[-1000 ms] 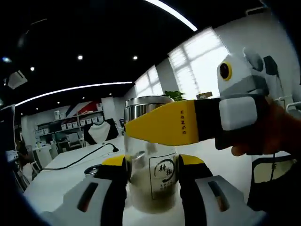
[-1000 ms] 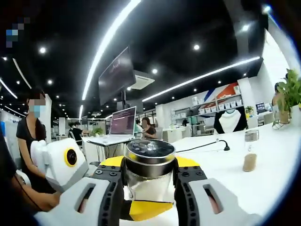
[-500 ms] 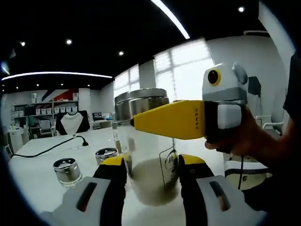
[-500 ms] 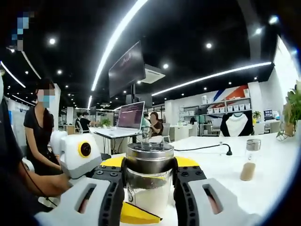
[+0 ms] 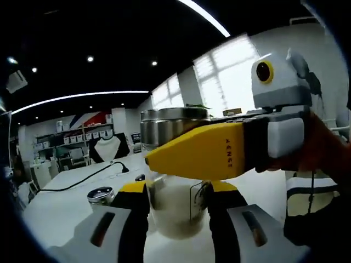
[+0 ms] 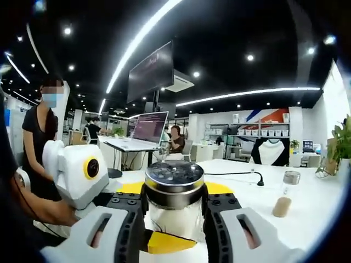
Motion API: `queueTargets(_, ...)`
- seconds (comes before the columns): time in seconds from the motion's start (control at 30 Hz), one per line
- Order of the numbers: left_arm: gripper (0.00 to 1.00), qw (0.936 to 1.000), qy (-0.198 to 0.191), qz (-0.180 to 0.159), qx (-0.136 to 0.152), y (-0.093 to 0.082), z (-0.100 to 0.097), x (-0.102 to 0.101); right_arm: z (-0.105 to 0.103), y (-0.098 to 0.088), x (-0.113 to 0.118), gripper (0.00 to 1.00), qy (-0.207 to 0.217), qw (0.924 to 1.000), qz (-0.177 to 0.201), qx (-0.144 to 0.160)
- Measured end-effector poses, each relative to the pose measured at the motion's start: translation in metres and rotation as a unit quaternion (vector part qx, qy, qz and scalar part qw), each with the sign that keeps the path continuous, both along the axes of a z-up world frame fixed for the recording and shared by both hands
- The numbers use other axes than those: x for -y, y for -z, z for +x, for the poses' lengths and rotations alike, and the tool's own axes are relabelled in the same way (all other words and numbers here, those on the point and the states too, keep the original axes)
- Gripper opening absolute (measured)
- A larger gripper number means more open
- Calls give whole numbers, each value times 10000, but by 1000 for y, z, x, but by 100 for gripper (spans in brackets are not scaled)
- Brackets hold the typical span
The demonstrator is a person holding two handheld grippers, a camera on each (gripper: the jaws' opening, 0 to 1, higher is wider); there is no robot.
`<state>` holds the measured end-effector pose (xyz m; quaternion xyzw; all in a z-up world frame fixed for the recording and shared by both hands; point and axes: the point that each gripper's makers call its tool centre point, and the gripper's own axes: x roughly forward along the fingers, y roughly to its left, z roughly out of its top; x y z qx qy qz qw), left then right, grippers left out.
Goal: Rotate the seasoning bottle until the label or dispensing opening points toward the visible target arrow and the bottle remains upright within the marked orientation range
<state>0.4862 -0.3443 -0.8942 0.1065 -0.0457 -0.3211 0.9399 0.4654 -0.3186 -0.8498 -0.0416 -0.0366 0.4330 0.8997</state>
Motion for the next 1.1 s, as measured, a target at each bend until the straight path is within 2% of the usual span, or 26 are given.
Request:
queueTargets(0.17, 43, 9997, 6, -140, -218, 5, 1, 2, 6, 5, 2, 38, 266, 9994, -38, -197)
queueTargets(0.27, 44, 9996, 124, -208, -141, 4, 1, 4, 6, 5, 4, 38, 318, 9993, -95, -175)
queueTargets(0.33, 44, 9986, 408, -302, -171, 1, -2, 9, 7, 1, 7, 38, 329, 9993, -46, -180)
queueTargets(0.43, 45, 9971, 659, -258, -265, 2, -5, 11, 8, -2, 8, 37, 247, 9995, -47, -203)
queueTargets(0.5, 45, 9970, 696, -239, -230, 0, -6, 9, 9, -2, 10, 37, 235, 9995, -55, -208)
queueTargets(0.57, 49, 9974, 697, -187, 44, -9, -8, 6, 12, -4, 14, 37, 259, 9994, -32, -205)
queueTargets(0.6, 52, 9975, 676, -203, 79, -11, -8, 3, 12, -4, 16, 37, 261, 9994, -9, -215)
queueTargets(0.73, 59, 9976, 660, -216, 29, -14, -5, -4, 18, -9, 26, 37, 272, 9990, 193, -302)
queueTargets(0.87, 73, 9985, 531, -115, 53, -14, 0, -11, 29, -10, 39, 37, 481, 9986, 75, -185)
queueTargets(0.93, 78, 9988, 484, -93, -3, -13, 2, -15, 35, -9, 47, 37, 536, 9983, 90, -233)
queueTargets(1.1, 87, 9981, 447, -407, -75, -20, 4, -23, 48, -4, 60, 37, 638, 9976, 26, -263)
